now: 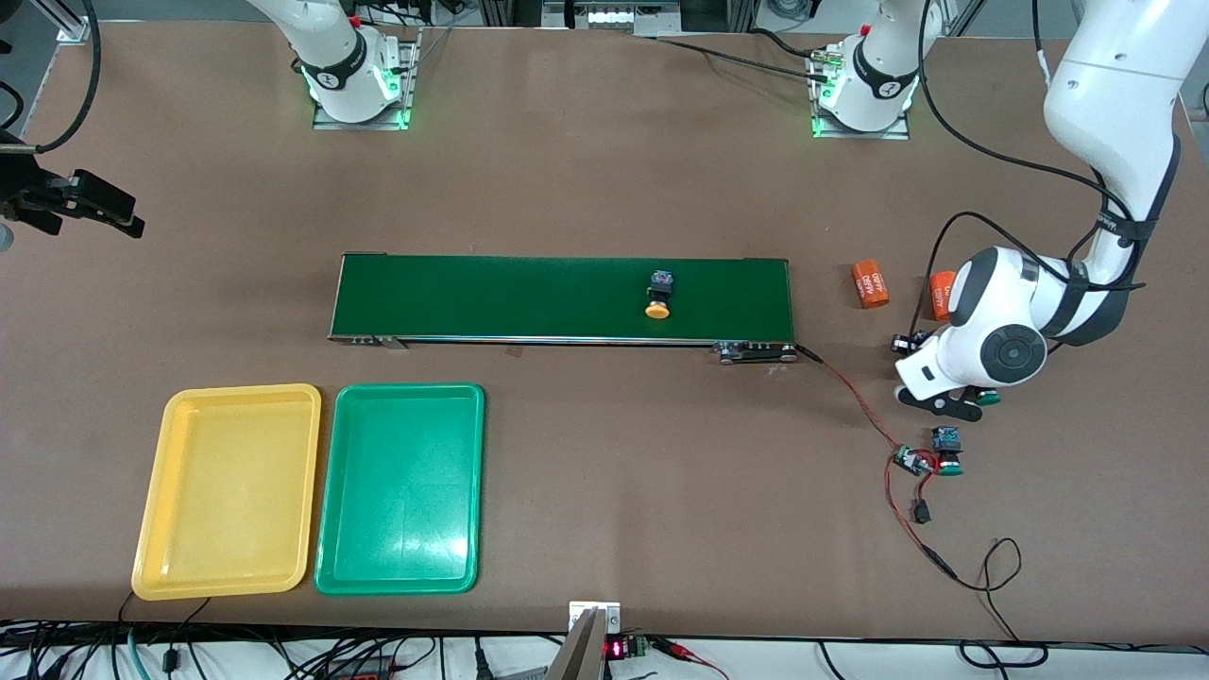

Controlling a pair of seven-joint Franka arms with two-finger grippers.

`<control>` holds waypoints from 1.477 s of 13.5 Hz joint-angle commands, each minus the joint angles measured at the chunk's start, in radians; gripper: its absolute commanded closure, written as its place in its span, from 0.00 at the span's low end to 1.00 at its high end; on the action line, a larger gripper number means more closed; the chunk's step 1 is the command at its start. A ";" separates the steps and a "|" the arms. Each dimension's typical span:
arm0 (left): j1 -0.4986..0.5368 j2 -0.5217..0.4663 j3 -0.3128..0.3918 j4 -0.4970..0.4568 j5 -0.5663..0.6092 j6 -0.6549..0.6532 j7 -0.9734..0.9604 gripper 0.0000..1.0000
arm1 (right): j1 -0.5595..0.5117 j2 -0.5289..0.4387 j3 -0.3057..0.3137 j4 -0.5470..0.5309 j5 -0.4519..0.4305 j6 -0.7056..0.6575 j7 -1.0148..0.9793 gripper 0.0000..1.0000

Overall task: Sort buttons by color to trays
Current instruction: 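Place the second yellow button on the conveyor belt with the left gripper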

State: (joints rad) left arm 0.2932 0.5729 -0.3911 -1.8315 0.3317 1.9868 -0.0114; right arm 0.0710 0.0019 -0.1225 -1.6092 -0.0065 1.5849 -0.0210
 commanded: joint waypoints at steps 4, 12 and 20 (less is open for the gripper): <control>-0.002 -0.042 -0.234 0.052 -0.183 -0.174 -0.164 0.85 | 0.000 -0.030 0.004 -0.024 -0.015 0.009 -0.005 0.00; -0.123 0.054 -0.299 -0.017 -0.183 0.010 -0.452 0.82 | -0.004 -0.026 0.003 -0.023 -0.015 0.009 -0.005 0.00; -0.109 -0.007 -0.321 0.102 -0.184 -0.191 -0.515 0.00 | -0.004 -0.025 0.003 -0.023 -0.015 0.007 -0.005 0.00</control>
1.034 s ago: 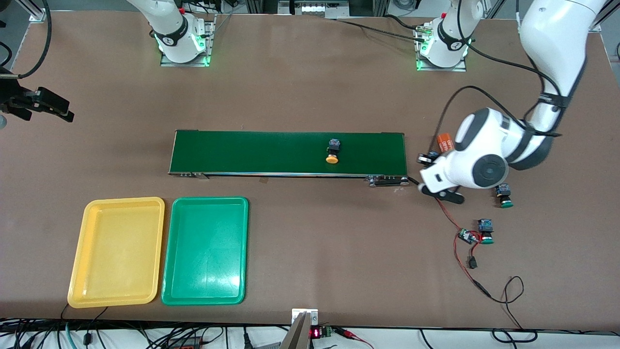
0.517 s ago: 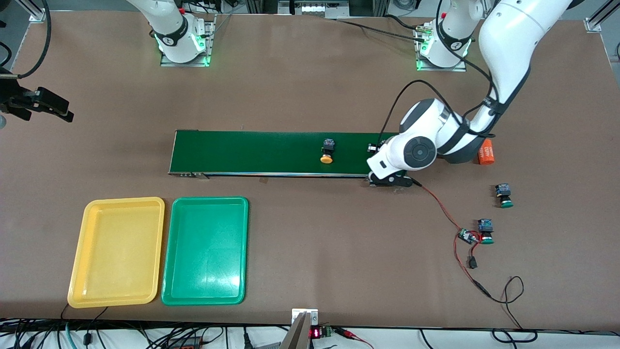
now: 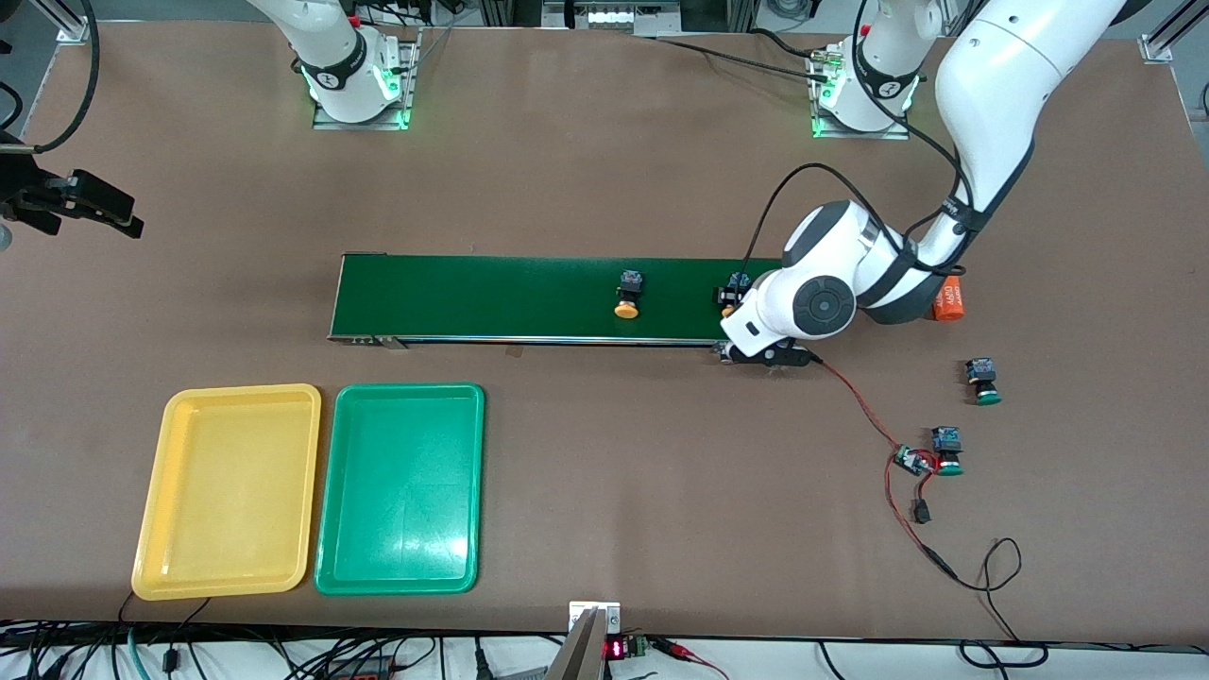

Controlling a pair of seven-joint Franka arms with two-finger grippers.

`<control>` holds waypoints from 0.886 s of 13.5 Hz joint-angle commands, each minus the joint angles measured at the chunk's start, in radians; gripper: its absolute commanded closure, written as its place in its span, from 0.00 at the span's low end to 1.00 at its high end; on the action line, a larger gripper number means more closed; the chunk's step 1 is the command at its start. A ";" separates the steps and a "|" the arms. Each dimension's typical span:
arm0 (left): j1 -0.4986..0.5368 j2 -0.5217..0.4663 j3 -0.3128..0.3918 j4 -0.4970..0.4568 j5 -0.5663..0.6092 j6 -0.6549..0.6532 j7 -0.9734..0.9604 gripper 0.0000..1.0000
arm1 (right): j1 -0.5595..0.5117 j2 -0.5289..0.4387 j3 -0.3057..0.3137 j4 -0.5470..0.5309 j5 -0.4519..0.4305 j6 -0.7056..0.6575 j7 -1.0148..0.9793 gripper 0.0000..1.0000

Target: Sort buttons by color to trays

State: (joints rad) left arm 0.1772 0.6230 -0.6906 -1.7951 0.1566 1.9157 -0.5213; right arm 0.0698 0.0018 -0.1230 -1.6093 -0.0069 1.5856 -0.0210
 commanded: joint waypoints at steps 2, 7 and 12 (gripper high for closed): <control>0.010 -0.055 -0.023 0.194 -0.003 -0.280 0.007 0.00 | -0.001 -0.025 0.003 -0.023 -0.015 0.007 -0.005 0.00; 0.068 -0.051 0.002 0.247 0.125 -0.336 0.012 0.00 | -0.002 -0.020 0.003 -0.021 -0.015 0.010 -0.005 0.00; 0.195 -0.046 0.003 0.211 0.170 -0.336 0.196 0.00 | -0.002 -0.010 0.003 -0.018 -0.015 0.033 -0.005 0.00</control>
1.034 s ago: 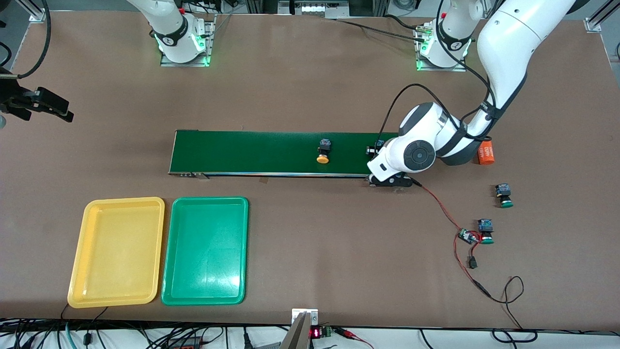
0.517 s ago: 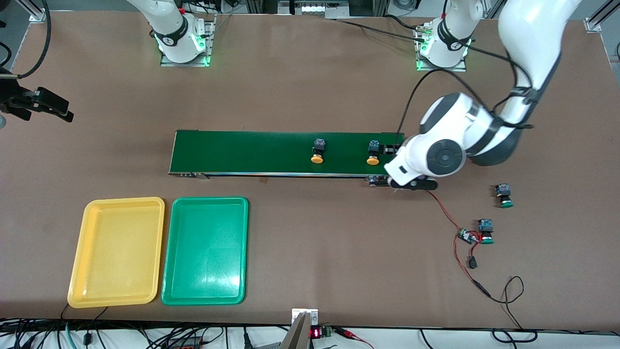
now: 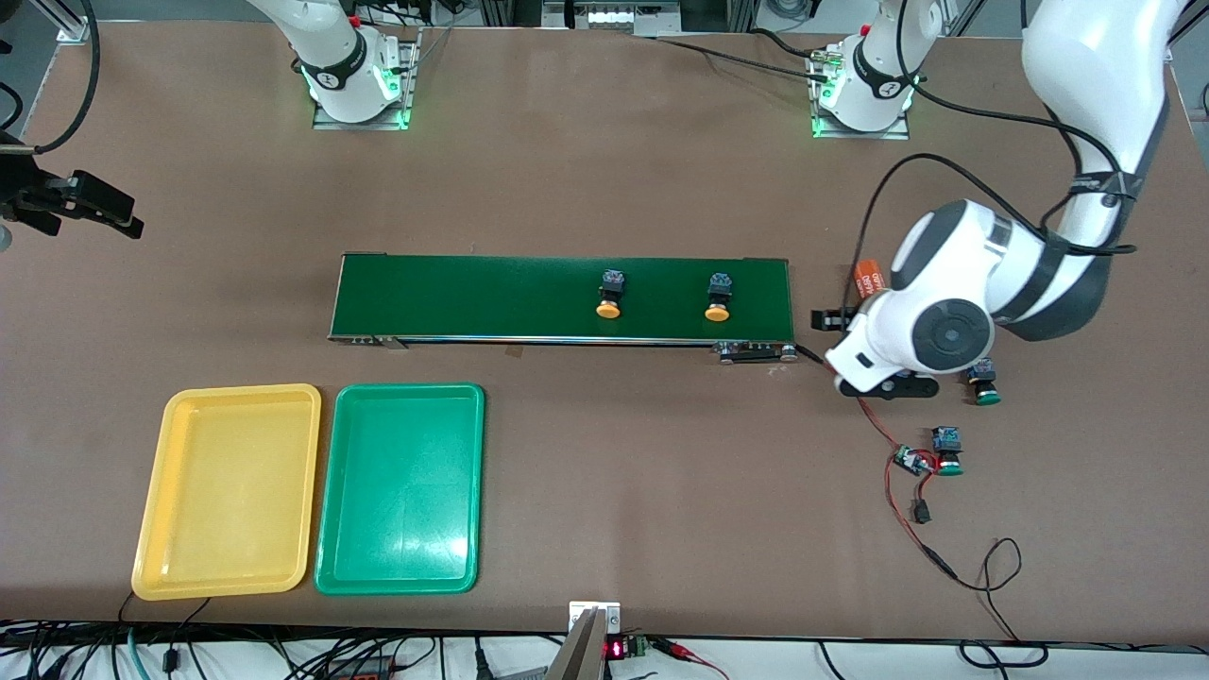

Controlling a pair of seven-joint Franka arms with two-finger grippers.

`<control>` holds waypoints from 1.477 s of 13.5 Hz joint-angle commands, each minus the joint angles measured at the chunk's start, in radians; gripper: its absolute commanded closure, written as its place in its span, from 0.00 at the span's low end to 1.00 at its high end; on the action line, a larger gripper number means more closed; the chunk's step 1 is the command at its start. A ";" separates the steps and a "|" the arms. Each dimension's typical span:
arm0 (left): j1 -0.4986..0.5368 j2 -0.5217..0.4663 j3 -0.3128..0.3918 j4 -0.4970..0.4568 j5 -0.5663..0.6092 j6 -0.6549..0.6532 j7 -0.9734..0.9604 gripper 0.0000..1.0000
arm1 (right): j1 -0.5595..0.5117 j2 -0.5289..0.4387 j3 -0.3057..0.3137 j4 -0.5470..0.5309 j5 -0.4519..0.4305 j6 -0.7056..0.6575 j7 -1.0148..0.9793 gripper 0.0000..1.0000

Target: Sort buttons by color to trays

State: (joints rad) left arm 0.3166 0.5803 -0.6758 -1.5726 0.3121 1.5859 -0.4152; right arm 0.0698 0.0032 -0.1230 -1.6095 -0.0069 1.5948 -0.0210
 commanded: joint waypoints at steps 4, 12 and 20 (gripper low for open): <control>-0.023 -0.216 0.166 -0.351 -0.004 0.288 0.219 0.00 | -0.012 -0.006 -0.001 -0.018 -0.015 0.025 -0.005 0.00; -0.123 -0.338 0.360 -0.786 -0.054 0.705 0.220 0.00 | -0.013 0.009 -0.003 -0.010 0.004 0.048 0.009 0.00; -0.114 -0.307 0.363 -0.889 -0.110 0.904 0.205 0.66 | -0.015 0.093 -0.003 0.008 0.027 0.051 0.000 0.00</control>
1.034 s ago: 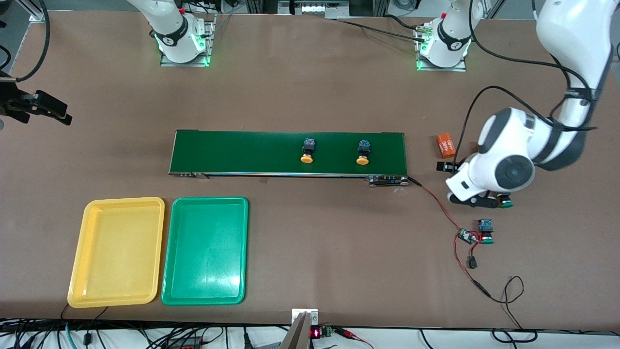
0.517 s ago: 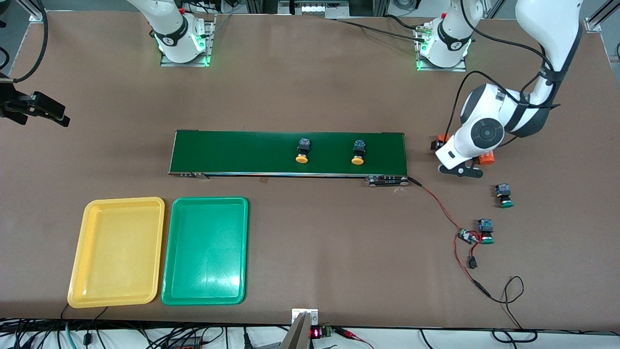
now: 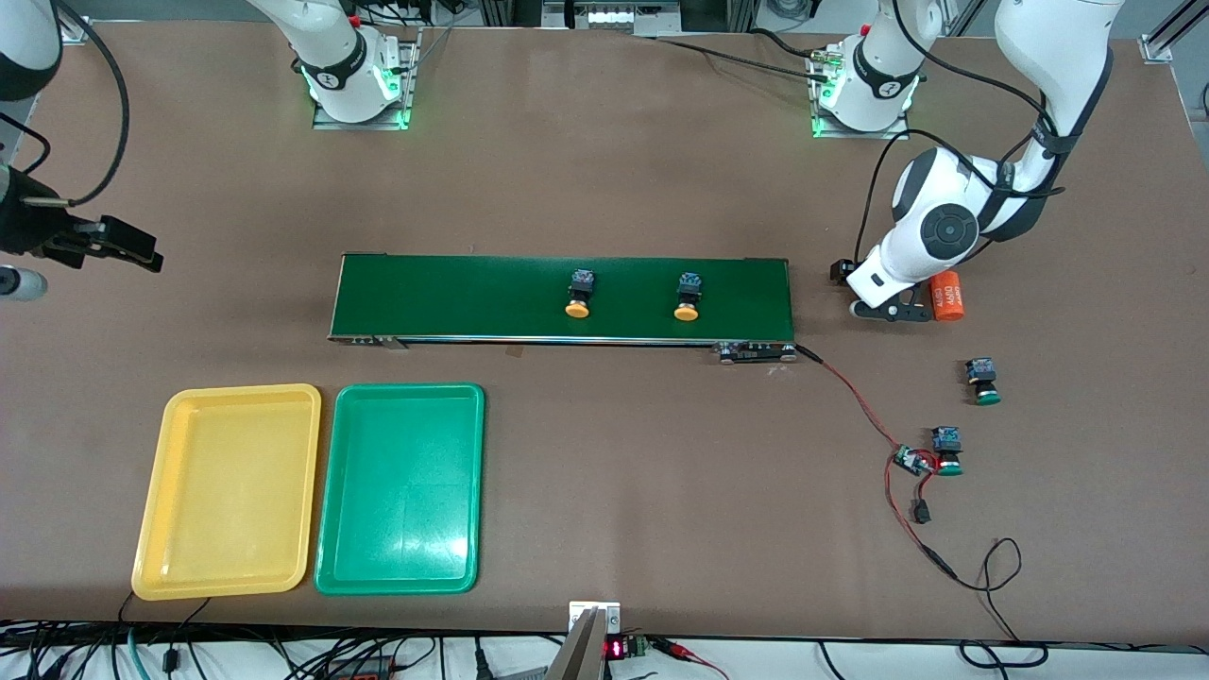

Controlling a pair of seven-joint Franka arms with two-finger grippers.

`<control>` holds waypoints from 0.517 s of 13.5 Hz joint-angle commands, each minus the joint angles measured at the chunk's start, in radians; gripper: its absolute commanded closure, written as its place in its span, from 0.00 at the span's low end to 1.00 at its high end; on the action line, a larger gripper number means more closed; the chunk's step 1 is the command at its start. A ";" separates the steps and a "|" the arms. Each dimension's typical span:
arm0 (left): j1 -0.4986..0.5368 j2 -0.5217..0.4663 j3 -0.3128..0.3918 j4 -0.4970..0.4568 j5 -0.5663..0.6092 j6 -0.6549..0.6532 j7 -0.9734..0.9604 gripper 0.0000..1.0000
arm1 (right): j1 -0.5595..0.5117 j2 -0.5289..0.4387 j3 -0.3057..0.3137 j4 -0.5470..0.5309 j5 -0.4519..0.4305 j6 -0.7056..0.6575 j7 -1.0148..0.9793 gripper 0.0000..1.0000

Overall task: Sort buttons by color to trays
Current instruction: 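Place the cylinder on the belt while the right gripper reaches the belt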

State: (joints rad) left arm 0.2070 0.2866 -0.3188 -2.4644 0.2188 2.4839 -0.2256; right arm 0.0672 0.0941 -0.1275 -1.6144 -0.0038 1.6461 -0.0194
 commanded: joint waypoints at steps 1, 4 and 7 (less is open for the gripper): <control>-0.004 -0.021 0.006 0.019 -0.015 0.000 0.015 0.78 | -0.014 0.006 0.000 0.011 0.034 0.001 -0.007 0.00; -0.014 -0.055 -0.011 0.100 -0.007 -0.068 0.066 0.83 | 0.002 0.019 0.003 0.013 0.028 -0.008 0.009 0.00; -0.020 -0.053 -0.083 0.250 -0.009 -0.242 0.236 0.80 | 0.041 0.050 0.008 0.013 0.033 -0.009 0.007 0.00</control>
State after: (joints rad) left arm 0.1985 0.2501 -0.3621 -2.3016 0.2192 2.3565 -0.0893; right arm 0.0750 0.1213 -0.1216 -1.6141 0.0137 1.6458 -0.0194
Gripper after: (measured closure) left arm 0.507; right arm 0.000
